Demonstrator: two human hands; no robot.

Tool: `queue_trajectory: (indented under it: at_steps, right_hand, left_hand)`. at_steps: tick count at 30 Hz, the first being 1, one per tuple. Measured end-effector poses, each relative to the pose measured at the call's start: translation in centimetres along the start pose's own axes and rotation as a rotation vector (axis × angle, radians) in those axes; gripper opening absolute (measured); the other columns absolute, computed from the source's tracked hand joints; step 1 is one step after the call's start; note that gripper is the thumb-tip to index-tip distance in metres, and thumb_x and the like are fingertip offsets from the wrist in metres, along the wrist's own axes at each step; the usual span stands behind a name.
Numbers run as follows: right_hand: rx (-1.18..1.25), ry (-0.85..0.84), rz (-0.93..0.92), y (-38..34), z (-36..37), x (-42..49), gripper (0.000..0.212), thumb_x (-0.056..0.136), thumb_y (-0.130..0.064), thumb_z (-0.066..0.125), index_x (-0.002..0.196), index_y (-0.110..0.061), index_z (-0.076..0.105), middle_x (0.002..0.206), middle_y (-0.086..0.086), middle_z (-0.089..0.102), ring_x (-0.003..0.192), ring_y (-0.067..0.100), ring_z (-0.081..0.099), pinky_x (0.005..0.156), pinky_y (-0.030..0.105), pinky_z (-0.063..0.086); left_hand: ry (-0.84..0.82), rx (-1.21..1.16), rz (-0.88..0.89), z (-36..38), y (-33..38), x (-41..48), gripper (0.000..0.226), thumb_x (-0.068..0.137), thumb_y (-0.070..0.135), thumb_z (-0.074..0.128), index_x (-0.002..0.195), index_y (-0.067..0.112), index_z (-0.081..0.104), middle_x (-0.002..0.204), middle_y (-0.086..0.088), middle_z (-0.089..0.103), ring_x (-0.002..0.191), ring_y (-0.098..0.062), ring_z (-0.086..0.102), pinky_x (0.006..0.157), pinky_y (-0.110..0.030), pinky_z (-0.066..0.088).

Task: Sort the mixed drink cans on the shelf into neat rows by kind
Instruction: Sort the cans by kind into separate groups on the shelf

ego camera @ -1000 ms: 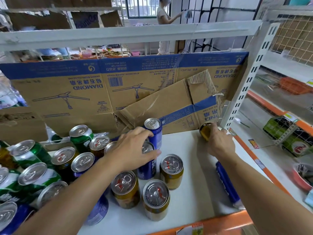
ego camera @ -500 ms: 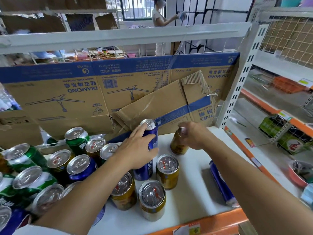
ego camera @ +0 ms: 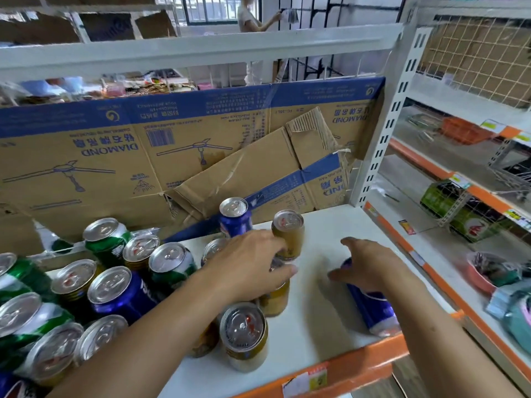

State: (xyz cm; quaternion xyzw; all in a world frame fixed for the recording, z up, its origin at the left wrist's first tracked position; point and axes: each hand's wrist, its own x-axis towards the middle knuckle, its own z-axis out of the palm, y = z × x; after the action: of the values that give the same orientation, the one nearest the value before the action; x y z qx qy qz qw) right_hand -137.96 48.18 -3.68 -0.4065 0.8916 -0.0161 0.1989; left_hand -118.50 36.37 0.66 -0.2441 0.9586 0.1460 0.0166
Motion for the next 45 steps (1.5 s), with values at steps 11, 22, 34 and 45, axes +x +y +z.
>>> queue_trajectory:
  at_steps: [11,22,34,45]
  right_hand:
    - [0.441,0.322,-0.122,-0.8,1.1,-2.7,0.069,0.078,-0.038,0.075,0.136,-0.027,0.041,0.127,-0.001,0.046,0.104,0.015,0.047,0.081,0.026,0.040]
    - [0.645,0.419,-0.392,-3.9,3.4,-4.5,0.047,0.063,-0.042,0.069,0.105,-0.031,0.051,0.103,-0.009,0.049,0.093,-0.007,0.050,0.075,0.001,0.035]
    - [0.334,0.581,-0.505,-7.8,2.5,-5.7,0.038,0.086,-0.029,0.065,0.121,-0.015,0.061,0.114,0.007,0.058,0.105,0.029,0.053,0.083,0.033,0.047]
    - [0.236,0.476,-0.706,-17.8,4.0,-7.7,0.045,0.083,-0.037,0.054,0.118,-0.011,0.064,0.113,0.015,0.063,0.106,0.038,0.057,0.091,0.047,0.051]
  left_hand:
    - [-0.153,0.203,-0.102,0.8,0.9,0.6,0.056,0.079,0.063,0.061,0.123,0.030,0.051,0.120,0.001,0.059,0.106,-0.026,0.055,0.083,-0.037,0.047]
    - [-0.029,0.108,-0.116,0.4,-1.3,-2.1,0.063,0.088,0.057,0.054,0.144,0.037,0.033,0.151,0.003,0.031,0.144,-0.018,0.016,0.118,-0.046,-0.001]
    - [0.067,0.091,-0.207,1.1,-1.6,-7.7,0.066,0.095,0.054,0.043,0.152,0.036,0.014,0.162,0.006,-0.002,0.147,-0.014,-0.008,0.121,-0.041,-0.003]
    - [0.176,0.122,-0.560,-0.3,-7.3,-18.0,0.067,0.094,0.061,0.037,0.152,0.041,0.007,0.161,0.009,0.005,0.148,-0.014,0.003,0.120,-0.036,0.004]
